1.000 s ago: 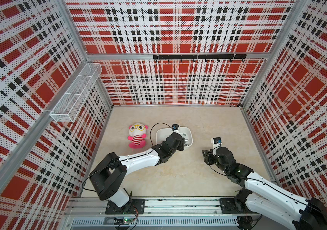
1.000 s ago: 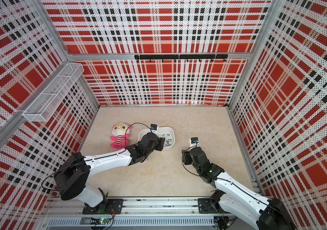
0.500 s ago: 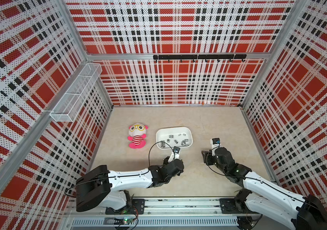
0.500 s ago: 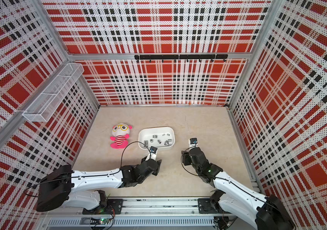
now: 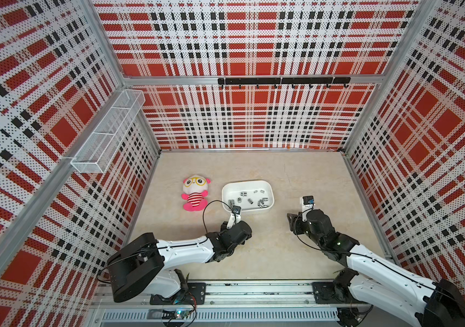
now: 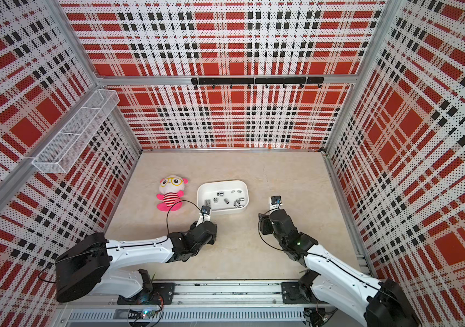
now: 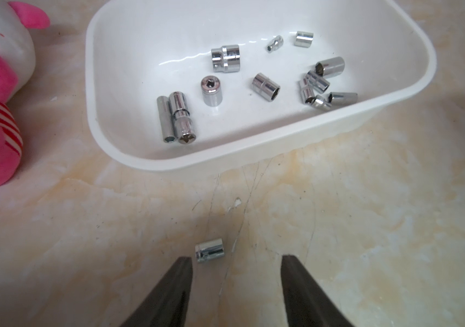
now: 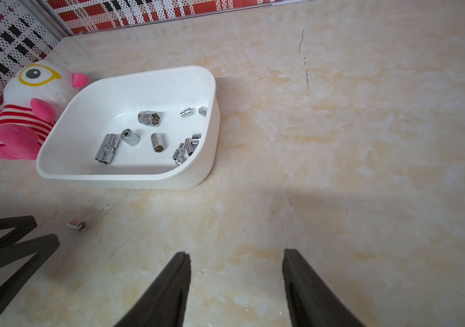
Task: Put the socket on the desktop into the storage box
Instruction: Pick up the socket head from the center of the board.
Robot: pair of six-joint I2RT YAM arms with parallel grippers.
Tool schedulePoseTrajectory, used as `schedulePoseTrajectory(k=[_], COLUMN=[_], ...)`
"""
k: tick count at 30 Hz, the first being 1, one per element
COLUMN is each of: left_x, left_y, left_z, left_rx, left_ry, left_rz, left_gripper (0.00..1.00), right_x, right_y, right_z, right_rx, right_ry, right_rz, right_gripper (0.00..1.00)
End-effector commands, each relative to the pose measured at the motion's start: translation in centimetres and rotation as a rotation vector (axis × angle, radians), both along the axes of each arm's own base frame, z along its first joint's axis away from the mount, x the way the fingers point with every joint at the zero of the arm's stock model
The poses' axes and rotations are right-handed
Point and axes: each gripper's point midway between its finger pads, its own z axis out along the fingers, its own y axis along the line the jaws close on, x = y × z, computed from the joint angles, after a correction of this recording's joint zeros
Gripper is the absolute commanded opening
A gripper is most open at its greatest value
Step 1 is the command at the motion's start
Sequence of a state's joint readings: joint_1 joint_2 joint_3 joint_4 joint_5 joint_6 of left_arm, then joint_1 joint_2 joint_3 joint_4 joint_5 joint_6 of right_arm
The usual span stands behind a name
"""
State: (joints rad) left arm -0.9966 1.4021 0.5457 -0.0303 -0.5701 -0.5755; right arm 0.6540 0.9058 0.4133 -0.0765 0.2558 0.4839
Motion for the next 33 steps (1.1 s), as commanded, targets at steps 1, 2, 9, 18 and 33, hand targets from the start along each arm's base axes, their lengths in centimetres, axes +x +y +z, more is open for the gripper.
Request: schedulePoseTrajectory(k=[1, 2, 9, 18, 33], left_x=[0.6, 0.7, 1.5, 1.5, 1.6], left_y=[0.6, 0.8, 1.6, 1.1, 1.2], left_z=[-0.6, -0.8, -2.7, -3.5, -4.4], left_rx=[0.022, 0.025, -0.027, -0.015, 0.017], left_ry=[0.003, 0.008, 0.085, 0.105, 0.128], left_rz=[0.036, 0.045, 0.053, 0.021, 0.025], left_gripper=[0.56, 0.56, 0.55, 0.51, 0.27], right_x=[0.0, 0.0, 0.0, -0.1, -0.1], right_y=[-0.3, -0.3, -0.3, -0.2, 0.0], right_z=[0.0, 0.0, 0.1, 0.0, -0.1], right_rx=[-0.005, -0.003, 0.000, 0.002, 0.009], right_ry=[-0.009, -0.010, -0.013, -0.009, -0.009], right_rz=[-0.009, -0.007, -0.005, 0.000, 0.006], right_gripper=[0.58, 0.59, 0.59, 0.58, 0.59])
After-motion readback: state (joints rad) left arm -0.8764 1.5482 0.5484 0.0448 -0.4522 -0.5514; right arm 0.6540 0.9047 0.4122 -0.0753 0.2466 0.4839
